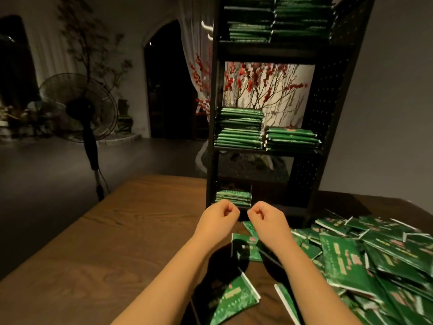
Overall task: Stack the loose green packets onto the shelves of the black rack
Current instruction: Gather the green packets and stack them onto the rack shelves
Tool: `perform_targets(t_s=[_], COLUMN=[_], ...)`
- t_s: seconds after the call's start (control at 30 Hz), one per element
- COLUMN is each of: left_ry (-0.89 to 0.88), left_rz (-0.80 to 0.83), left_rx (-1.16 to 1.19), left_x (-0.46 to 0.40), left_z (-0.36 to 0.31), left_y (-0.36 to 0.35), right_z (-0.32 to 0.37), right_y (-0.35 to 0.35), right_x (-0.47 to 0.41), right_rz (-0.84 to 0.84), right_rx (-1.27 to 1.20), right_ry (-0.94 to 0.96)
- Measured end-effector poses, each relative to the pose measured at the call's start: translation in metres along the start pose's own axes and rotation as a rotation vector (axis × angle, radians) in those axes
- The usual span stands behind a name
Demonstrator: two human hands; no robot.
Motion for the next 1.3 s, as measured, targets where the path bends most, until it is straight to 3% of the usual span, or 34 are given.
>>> perform_targets(t_s=[0.17, 0.3, 0.4, 0.57, 0.67, 0.8, 0.9, 1.0, 1.13, 1.3], left_ry=[0.038, 0.041, 0.03, -0.206, -0.198, -0.069, 0.037, 0.056, 0.08, 0.169], left_rz=[0.032, 0.072, 0.195, 0.404, 0.349, 0.048, -0.052, -0.007, 0.097, 0.095], left_rx=[-0.087, -0.099, -0.049, -0.164, -0.23, -0.55, -0.622, -0.62, -0.654, -0.41], left_x=[0.028, 0.045, 0.062, 0.082, 0.075, 0.06, 0.059, 0.061, 0.062, 0.06], left_z=[0.042, 0.051, 0.058, 0.055, 0.061, 0.078, 0.089, 0.09, 0.089, 0.083], left_y=[-0.002, -0.005, -0.016, -0.027, -0.025, -0.001, 0.013, 0.011, 0.005, 0.012], right_z=[-0.021, -0.026, -0.038, -0.054, -0.057, -0.05, -0.052, -0.052, -0.058, -0.063], right_y=[-0.025, -0.033, -0.037, -0.044, -0.043, -0.036, -0.033, -0.03, -0.039, -0.045], right_x=[0.024, 0.035, 0.04, 0.044, 0.048, 0.05, 0.048, 0.046, 0.05, 0.052], right_rz=[0.05, -0.015, -0.009, 0.08, 0.104, 0.076, 0.071, 0.042, 0.132, 0.198], right_rx=[0.177, 0.374, 0.501, 0.554, 0.589, 0.6, 0.496, 0.411, 0.536, 0.596], right_ry=[0.05, 0.15, 0.126, 0.059, 0.05, 0.093, 0.107, 0.102, 0.081, 0.063])
Point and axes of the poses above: each hand's wrist, its own x-axis away from the middle knuckle, its own y-axis out of the back of the hand, z = x × y, the point moved 9 cm from there along -x, towards the middle knuckle, and after that the axes turned 13 degrees about -z, right-handed, at the moved point
